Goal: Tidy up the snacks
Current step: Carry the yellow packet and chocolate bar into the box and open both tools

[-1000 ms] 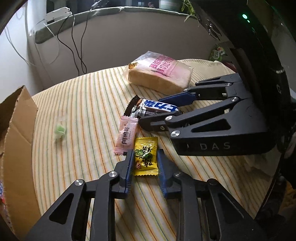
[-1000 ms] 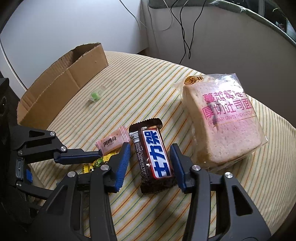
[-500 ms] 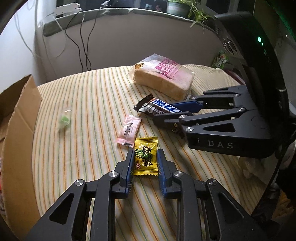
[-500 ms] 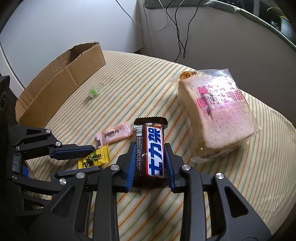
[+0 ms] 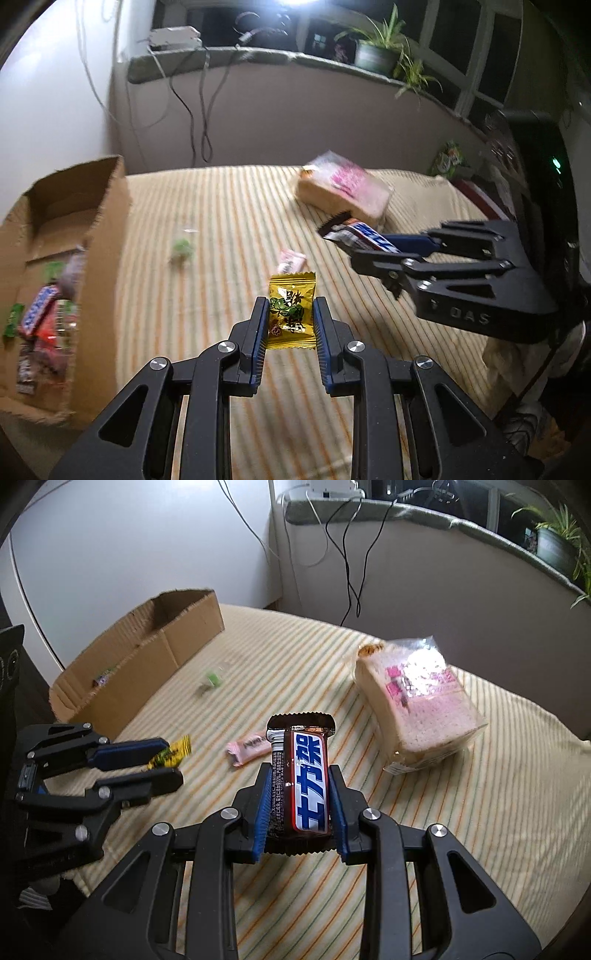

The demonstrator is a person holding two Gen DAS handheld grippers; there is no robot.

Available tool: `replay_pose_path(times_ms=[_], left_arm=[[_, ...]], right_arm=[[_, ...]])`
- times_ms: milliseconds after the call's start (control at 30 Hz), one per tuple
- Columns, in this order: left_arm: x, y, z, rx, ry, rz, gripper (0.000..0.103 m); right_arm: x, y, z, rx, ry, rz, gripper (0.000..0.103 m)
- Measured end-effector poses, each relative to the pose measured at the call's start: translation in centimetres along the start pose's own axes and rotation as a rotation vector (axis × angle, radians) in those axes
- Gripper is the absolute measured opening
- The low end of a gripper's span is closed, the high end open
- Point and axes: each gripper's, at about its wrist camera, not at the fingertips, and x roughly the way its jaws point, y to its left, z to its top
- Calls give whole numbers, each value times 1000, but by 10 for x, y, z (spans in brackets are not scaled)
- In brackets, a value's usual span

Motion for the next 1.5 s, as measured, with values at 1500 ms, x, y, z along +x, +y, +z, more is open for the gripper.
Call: replay_pose_path(times_ms=[1500], left_arm=[[-82, 151, 4, -170, -174, 255, 22]], right_arm=[[45, 170, 99, -149, -58, 158, 30]])
